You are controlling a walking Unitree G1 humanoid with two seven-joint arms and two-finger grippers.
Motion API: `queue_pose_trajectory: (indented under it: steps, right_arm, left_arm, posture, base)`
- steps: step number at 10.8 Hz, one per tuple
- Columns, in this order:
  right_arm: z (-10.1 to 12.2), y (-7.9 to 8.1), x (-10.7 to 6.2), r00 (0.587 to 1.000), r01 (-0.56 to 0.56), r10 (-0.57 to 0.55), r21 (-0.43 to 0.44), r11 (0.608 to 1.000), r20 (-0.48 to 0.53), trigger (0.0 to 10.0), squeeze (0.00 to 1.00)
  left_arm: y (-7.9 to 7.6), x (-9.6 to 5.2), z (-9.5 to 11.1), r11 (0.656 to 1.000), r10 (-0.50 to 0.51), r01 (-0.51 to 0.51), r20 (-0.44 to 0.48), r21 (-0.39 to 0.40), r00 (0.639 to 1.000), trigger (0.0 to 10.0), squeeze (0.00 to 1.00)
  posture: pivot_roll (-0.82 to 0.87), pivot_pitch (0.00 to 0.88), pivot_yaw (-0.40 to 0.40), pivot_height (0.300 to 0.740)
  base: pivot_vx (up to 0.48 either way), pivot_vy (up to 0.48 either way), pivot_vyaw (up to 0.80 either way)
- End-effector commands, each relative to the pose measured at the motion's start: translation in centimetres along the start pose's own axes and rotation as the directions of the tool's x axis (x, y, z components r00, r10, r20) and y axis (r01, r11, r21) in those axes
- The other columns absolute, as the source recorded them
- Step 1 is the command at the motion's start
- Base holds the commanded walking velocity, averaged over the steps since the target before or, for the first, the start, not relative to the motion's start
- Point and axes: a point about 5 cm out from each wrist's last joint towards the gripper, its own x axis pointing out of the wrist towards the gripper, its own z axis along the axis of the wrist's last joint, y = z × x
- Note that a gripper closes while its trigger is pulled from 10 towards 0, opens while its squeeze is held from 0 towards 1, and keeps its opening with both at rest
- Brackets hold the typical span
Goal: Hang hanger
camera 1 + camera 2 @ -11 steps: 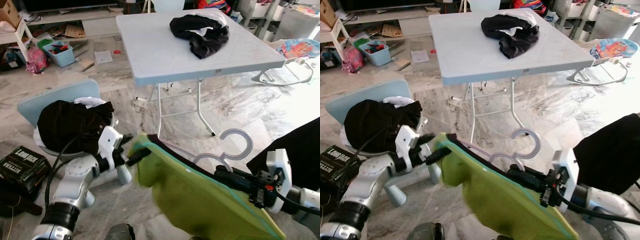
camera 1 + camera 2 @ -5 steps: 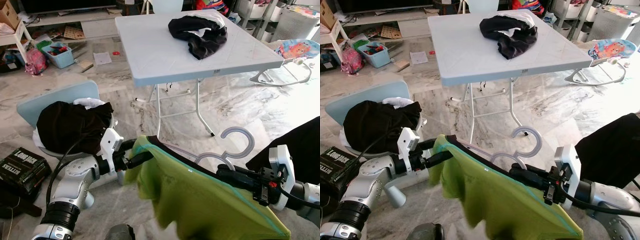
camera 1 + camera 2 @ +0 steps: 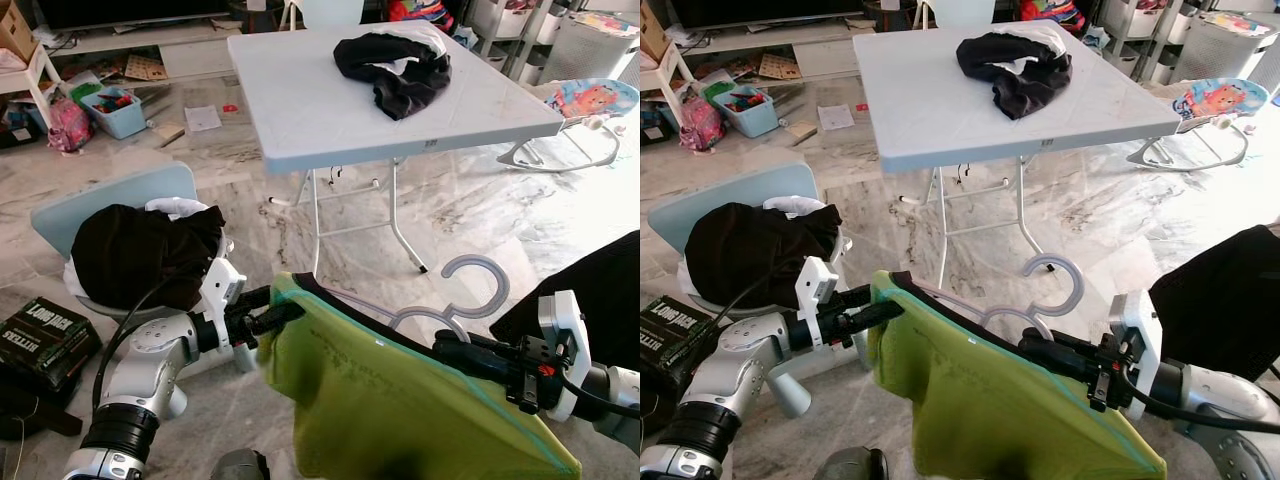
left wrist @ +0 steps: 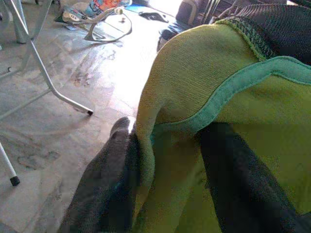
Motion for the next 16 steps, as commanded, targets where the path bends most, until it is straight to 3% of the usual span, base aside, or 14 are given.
queue_pose_trajectory:
  steps: [1,16]
  right_arm:
    - [0.64,-0.09,-0.12,1.000,-0.012,0.013,-0.023,1.000,0.014,0.0,0.00]
    - [0.86,-0.37,0.27,0.999,-0.028,0.028,-0.030,0.999,0.015,0.0,0.00]
  left_arm:
    - [0.35,-0.35,0.45,1.000,0.015,-0.015,0.008,0.020,1.000,0.0,0.00]
    - [0.89,-0.30,-0.11,0.998,0.064,-0.064,0.025,-0.012,0.998,0.0,0.00]
  posture:
    - [-0.18,0.000,0.021,0.740]
    - [-0.18,0.000,0.023,0.740]
  base:
    - [0.000,0.000,0.00]
    - [0.000,0.000,0.00]
